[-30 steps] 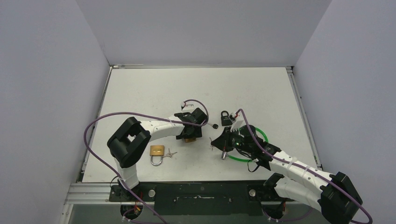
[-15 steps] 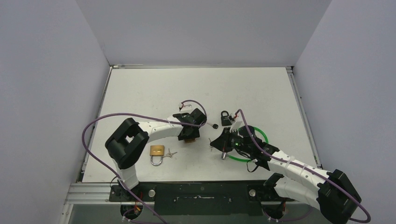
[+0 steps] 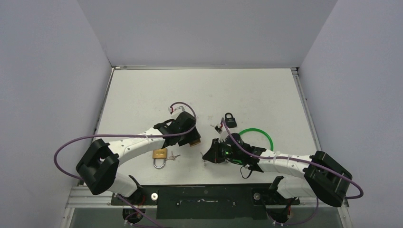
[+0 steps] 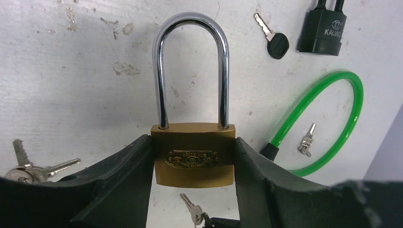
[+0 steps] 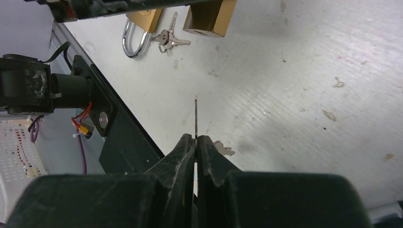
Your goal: Unlock with the key
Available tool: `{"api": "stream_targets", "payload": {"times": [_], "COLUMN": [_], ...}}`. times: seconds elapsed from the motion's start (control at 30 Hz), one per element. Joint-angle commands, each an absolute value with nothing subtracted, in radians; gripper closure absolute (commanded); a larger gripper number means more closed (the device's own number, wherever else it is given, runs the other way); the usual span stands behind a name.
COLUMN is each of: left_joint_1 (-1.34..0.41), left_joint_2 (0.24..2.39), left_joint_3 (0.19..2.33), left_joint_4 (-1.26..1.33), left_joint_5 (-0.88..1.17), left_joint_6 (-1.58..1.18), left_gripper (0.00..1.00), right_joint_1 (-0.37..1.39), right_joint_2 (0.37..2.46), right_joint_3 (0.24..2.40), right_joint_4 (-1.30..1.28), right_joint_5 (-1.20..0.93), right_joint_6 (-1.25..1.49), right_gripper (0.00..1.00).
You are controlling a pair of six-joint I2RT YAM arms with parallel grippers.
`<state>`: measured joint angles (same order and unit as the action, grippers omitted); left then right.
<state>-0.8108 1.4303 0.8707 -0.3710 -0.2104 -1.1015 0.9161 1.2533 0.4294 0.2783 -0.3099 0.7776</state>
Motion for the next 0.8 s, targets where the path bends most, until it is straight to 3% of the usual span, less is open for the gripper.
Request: {"api": "stream_targets", "payload": {"times": [0.0, 0.77], "left_joint_1": [-0.787, -0.778], "left_joint_2": [1.345, 1.283], "left_joint_3": [0.817, 0.761], "left_joint_4": [-0.193, -0.152], "left_joint_5": [-0.118, -0.154], "left_joint_6": [-1.204, -1.278], "left_gripper": [1.0, 1.0], "right_joint_1": [0.937, 0.94], "right_joint_2": [1.255, 1.295], "right_joint_3": [0.485, 0.559], "right_joint_4": [0.401, 0.262], "right_joint_5": [-0.23, -0.139], "right_joint_6": [0.81, 0.805], "right_gripper": [1.0, 1.0]}}
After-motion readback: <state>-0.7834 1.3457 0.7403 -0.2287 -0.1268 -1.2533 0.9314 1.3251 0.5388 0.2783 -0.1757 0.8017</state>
